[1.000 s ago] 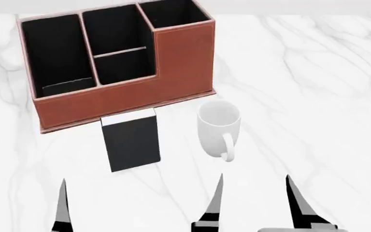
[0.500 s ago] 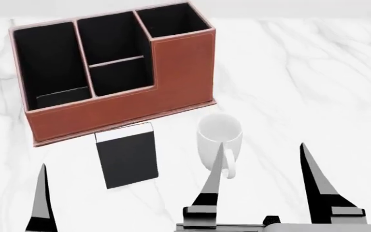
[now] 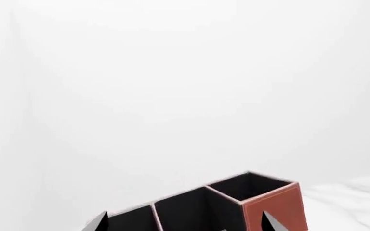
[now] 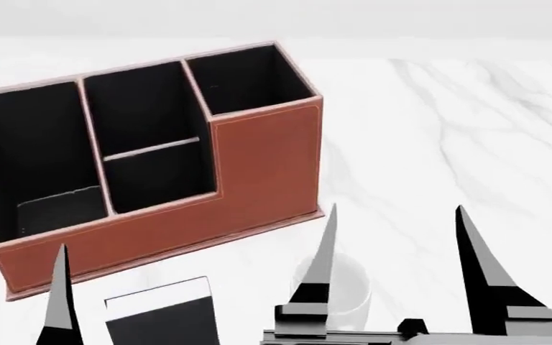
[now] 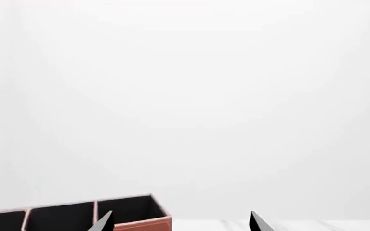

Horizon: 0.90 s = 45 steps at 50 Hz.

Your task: Pick up the book and place it in the front compartment of the caddy.

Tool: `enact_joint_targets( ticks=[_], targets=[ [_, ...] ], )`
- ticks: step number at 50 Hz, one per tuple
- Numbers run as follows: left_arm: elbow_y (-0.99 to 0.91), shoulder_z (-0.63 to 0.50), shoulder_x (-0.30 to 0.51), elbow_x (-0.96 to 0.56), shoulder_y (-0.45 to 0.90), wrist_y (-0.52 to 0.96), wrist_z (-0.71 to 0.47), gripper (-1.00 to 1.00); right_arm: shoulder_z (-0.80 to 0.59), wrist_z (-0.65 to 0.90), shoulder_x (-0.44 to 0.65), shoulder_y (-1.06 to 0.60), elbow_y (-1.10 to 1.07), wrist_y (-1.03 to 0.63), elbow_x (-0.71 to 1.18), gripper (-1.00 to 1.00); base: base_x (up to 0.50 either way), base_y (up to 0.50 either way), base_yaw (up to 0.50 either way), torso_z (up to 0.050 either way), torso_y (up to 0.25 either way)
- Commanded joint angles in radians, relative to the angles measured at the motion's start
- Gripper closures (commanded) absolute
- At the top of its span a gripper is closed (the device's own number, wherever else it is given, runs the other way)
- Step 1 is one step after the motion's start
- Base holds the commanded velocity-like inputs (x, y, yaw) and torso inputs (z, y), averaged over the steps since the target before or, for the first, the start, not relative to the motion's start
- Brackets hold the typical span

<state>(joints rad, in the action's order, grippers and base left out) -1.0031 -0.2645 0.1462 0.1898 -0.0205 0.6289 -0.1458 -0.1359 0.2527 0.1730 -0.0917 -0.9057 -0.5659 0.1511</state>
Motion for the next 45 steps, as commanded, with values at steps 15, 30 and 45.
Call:
enact_joint_targets(
  ticks=[15,30,45],
  targets=[
    [0.010,0.027,-0.011,-0.025,0.011,0.008,0.012,-1.00,0.028,0.003,0.001,-0.006,-0.028,-0.016,0.015,-1.00,0.50,0.00,0.00,0.000,0.001],
    [-0.012,0.019,-0.007,-0.028,0.017,0.029,0.007,-1.00,0.027,0.018,0.010,-0.009,-0.037,-0.020,0.029,-1.00,0.50,0.00,0.00,0.000,0.001],
    [-0.044,0.050,-0.058,0.008,0.016,0.038,0.067,-1.00,0.038,0.043,0.016,-0.012,-0.058,-0.011,0.044,-1.00,0.30,0.00,0.00,0.000,0.001]
  ],
)
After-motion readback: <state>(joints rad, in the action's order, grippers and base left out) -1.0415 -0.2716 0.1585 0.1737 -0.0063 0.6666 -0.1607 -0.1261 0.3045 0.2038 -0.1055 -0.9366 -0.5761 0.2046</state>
